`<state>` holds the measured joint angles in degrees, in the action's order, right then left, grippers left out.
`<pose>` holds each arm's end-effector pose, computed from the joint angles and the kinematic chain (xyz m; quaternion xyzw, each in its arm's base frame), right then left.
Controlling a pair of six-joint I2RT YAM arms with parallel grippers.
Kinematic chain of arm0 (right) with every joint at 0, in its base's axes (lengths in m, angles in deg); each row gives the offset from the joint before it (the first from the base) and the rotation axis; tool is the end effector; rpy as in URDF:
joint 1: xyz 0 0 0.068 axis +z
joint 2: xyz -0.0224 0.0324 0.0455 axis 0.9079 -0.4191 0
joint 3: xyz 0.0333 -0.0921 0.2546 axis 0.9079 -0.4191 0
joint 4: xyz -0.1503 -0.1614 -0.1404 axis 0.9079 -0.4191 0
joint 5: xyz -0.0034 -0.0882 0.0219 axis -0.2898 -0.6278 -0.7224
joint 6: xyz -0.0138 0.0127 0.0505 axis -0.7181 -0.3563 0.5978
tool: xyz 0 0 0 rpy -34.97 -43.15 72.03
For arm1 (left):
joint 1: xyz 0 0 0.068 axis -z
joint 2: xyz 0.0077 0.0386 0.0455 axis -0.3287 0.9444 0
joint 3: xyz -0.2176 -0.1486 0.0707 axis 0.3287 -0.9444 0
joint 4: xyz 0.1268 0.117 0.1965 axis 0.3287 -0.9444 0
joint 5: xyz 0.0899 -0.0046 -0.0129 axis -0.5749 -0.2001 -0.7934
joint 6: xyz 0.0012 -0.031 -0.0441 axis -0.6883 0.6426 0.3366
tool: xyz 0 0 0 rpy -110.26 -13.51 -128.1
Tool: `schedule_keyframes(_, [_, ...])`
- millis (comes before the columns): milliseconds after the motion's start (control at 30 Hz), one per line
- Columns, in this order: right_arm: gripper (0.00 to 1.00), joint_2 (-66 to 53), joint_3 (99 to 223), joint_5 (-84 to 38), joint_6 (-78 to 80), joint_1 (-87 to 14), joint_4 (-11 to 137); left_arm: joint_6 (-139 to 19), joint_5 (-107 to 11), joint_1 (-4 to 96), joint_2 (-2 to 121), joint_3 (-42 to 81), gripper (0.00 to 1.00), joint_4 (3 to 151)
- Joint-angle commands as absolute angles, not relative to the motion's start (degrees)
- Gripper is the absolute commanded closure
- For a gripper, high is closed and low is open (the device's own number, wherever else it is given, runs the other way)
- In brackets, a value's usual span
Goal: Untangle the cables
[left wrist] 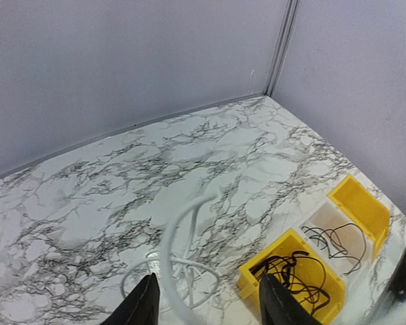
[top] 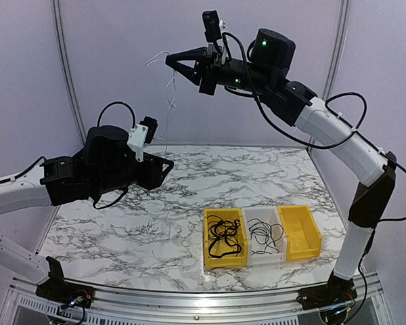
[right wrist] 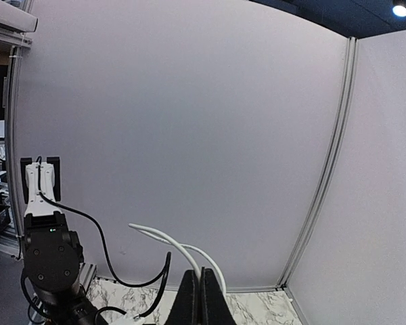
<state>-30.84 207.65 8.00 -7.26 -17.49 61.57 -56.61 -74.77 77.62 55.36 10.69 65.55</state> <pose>0.2571 0.3155 0.5222 -0.4760 0.4174 0.4774 0.6094 0.1601 -0.2391 0.3607 0.2032 0.7709 -0.2510 0.5490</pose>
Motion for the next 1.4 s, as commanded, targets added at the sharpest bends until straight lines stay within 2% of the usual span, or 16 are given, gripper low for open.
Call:
schedule_keyframes(0, [1.0, -29.47, 207.81, 6.93, -7.28, -17.1, 61.44, -55.09, -87.13, 77.81, 55.39, 11.53, 0.51, 64.06])
schedule_keyframes(167, [1.0, -28.89, 208.26, 7.0, -6.01, -17.06, 62.12, -57.55, -97.75, 77.57, 53.6, 2.64, 0.74, 78.48])
schedule_keyframes(267, [1.0, -28.46, 208.76, 6.69, -4.64, -17.12, 62.18, -57.72, -99.63, 75.96, 54.03, -1.98, 0.86, 88.01])
schedule_keyframes(367, [1.0, -27.81, 209.83, 6.15, -4.69, -17.16, 62.09, -56.1, -98.7, 74.52, 55.97, -3.44, 0.9, 89.82])
schedule_keyframes(433, [1.0, -27.43, 210.4, 5.87, -4.76, -17.15, 62.2, -55.58, -96.93, 74.4, 56.6, -4.59, 0.88, 91.18])
schedule_keyframes(467, [1.0, -27.31, 210.54, 5.79, -4.92, -17.2, 62.21, -54.86, -95.87, 74.41, 56.52, -5.0, 0.83, 91.41])
schedule_keyframes(533, [1.0, -27.09, 210.5, 5.7, -5.37, -17.17, 62.06, -53.0, -94.01, 74.39, 55.62, -5.93, 0.65, 91.29])
schedule_keyframes(600, [1.0, -27.04, 210.29, 5.48, -5.55, -17.19, 61.74, -49.97, -93.1, 74.47, 52.89, -7.27, 0.52, 89.57])
schedule_keyframes(733, [1.0, -26.99, 209.26, 5.16, -5.52, -17.25, 61.53, -44.88, -90.75, 74.41, 45.1, -10.28, 0.38, 83.53])
schedule_keyframes(800, [1.0, -27.07, 209.04, 5.22, -5.57, -17.23, 61.53, -45.27, -86.08, 74.41, 41.55, -11.25, 0.34, 81.54])
schedule_keyframes(933, [1.0, -27.58, 209.16, 5.3, -5.57, -17.25, 61.77, -46.02, -76.59, 74.42, 39.35, -12.08, 0.32, 80.07])
schedule_keyframes(1100, [1.0, -28.21, 209.39, 5.27, -5.56, -17.23, 62.02, -48.5, -65.91, 74.47, 44.56, -9.43, 0.3, 82.17])
schedule_keyframes(1267, [1.0, -28.25, 209.36, 5.52, -5.52, -17.24, 62.05, -50.62, -68.03, 74.56, 49.87, -6.59, 0.32, 83.87])
schedule_keyframes(1333, [1.0, -28.15, 209.28, 5.53, -5.57, -17.25, 61.99, -51.99, -69.97, 74.47, 51.58, -5.87, 0.37, 84.14])
schedule_keyframes(1367, [1.0, -28.02, 209.21, 5.51, -5.49, -17.28, 61.94, -52.79, -70.22, 74.47, 52.42, -5.37, 0.42, 84.2])
